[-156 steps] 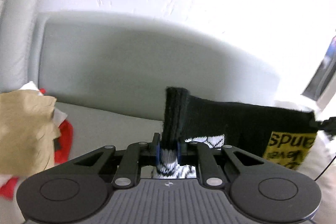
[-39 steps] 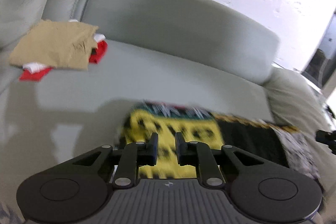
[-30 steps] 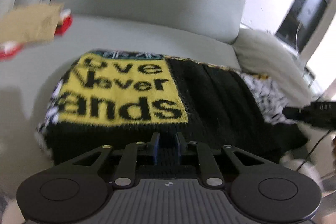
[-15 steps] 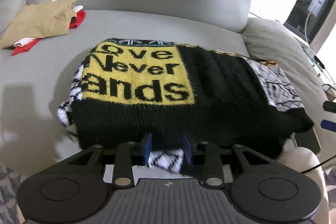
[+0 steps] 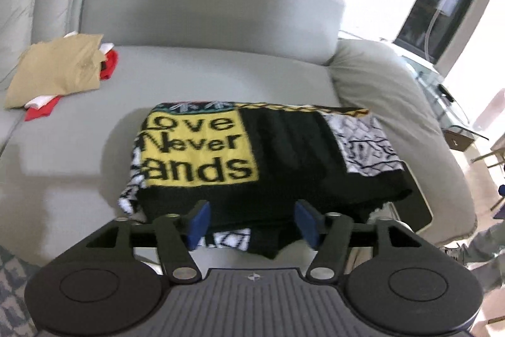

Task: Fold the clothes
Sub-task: 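Grasp the white patterned sleeve end with the right gripper and tuck it under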

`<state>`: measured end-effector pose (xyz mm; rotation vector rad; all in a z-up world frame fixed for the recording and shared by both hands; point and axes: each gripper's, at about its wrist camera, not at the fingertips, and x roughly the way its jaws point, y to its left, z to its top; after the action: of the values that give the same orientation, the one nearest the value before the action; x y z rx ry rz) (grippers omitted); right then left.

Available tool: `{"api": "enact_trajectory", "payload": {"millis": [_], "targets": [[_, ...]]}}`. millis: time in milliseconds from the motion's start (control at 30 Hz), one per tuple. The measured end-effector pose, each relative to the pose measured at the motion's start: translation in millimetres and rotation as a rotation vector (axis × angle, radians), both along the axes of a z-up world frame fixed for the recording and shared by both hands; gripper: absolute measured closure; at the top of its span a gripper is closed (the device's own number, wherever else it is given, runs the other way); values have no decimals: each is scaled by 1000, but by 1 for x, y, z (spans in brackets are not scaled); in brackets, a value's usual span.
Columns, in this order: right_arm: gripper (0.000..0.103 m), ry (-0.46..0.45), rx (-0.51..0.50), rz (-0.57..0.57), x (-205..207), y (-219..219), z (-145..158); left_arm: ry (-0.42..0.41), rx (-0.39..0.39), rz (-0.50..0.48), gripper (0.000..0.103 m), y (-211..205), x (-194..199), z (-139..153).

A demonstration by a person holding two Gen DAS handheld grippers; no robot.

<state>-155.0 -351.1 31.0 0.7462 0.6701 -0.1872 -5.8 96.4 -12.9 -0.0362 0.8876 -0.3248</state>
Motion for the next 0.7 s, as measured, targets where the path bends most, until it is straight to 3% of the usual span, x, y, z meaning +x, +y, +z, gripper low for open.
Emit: {"api": "enact_trajectory", "payload": {"millis": [100, 233, 300, 333, 433, 600, 700], "targets": [[37, 55, -26, 15, 4, 0, -9, 27, 35, 12, 33, -19, -3, -16], [36, 41, 84, 90, 27, 4, -46, 43, 86, 40, 28, -40, -3, -32], [20, 21, 148, 128, 37, 6, -66, 38, 138, 65, 28, -48, -3, -35], [19, 8, 168, 132, 41, 4, -76, 32, 161, 83, 28, -50, -3, -35], [19, -11, 231, 122, 48, -7, -106, 23, 185, 161, 28, -52, -3, -33], [26, 50, 439, 58, 65, -26, -169, 10, 179, 262, 28, -60, -10, -28], [28, 47, 507, 80, 81, -23, -193, 2, 202, 294, 28, -66, -13, -26]]}}
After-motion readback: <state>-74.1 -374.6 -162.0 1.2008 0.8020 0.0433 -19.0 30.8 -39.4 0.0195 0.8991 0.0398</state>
